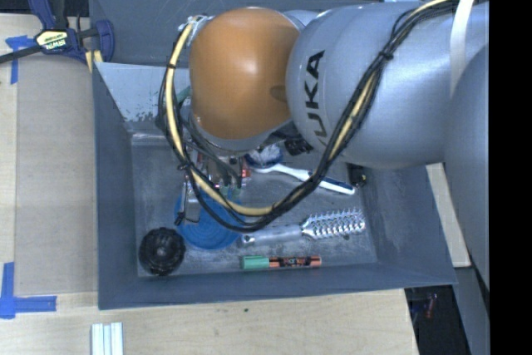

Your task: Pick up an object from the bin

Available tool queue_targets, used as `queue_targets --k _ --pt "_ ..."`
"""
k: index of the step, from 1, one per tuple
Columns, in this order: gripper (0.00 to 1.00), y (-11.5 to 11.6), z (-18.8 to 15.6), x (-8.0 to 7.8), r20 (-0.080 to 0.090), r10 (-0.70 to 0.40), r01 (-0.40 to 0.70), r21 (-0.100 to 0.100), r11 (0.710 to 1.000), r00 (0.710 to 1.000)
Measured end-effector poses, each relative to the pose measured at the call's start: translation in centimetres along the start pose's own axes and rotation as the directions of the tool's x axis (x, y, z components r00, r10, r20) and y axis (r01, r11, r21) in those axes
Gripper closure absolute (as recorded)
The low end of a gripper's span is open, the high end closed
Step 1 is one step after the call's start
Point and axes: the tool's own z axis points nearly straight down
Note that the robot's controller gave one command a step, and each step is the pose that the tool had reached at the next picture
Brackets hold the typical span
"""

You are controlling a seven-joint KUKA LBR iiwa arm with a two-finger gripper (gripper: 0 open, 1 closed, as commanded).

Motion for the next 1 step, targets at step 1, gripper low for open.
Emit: queue_targets --k 1 --pt "0.00 -0.10 -0.47 -0.19 0.008 0.005 -0.005 -0.003 1.000 1.000"
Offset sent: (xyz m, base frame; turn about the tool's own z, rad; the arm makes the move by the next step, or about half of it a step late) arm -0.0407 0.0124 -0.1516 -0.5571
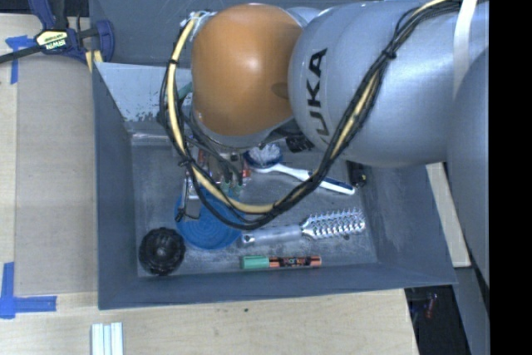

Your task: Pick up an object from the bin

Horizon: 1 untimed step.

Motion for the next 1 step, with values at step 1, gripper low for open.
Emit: queue_targets --k 1 --pt "0.00 0.85 10.01 2.70 0.002 -0.356 0.356 0.000 0.935 0.935"
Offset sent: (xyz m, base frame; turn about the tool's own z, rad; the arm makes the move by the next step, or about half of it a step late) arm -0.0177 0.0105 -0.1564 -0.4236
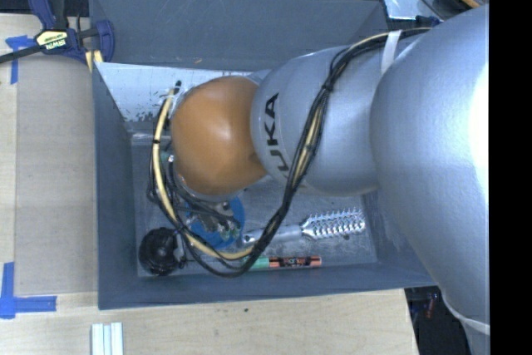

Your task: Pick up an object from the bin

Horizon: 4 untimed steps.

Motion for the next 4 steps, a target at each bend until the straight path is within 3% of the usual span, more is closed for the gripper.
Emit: queue_targets --k 1,2,3,4 --pt "0.00 -0.1 5.3 -1.1 0.004 -0.057 0.057 -0.001 0.998 0.998" --pt "0.00 1.2 5.3 0.8 0.012 -0.056 0.056 0.000 0.998 0.998" --pt "0.00 0.4 2.6 0.1 0.013 -0.473 0.473 0.004 0.881 0.881" --pt "1.00 1.1 4.7 0.3 0.023 -0.067 0.067 0.001 0.998 0.998"
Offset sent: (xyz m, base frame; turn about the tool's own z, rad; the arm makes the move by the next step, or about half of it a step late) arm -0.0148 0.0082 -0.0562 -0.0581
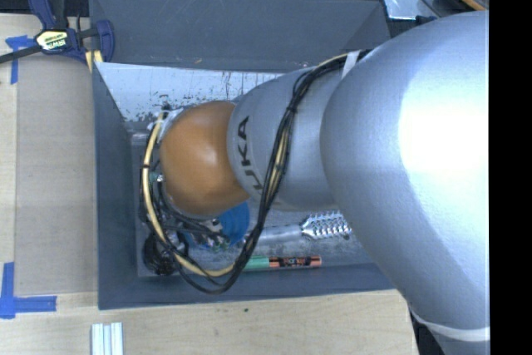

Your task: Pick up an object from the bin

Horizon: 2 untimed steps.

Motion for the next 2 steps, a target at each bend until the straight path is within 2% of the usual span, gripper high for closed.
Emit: queue_targets --k 1,2 --pt "1.00 0.0 0.0 0.0 0.000 0.001 -0.001 0.000 1.000 1.000" --pt "1.00 0.0 -2.0 0.3 -0.009 0.001 -0.001 0.000 1.000 1.000"
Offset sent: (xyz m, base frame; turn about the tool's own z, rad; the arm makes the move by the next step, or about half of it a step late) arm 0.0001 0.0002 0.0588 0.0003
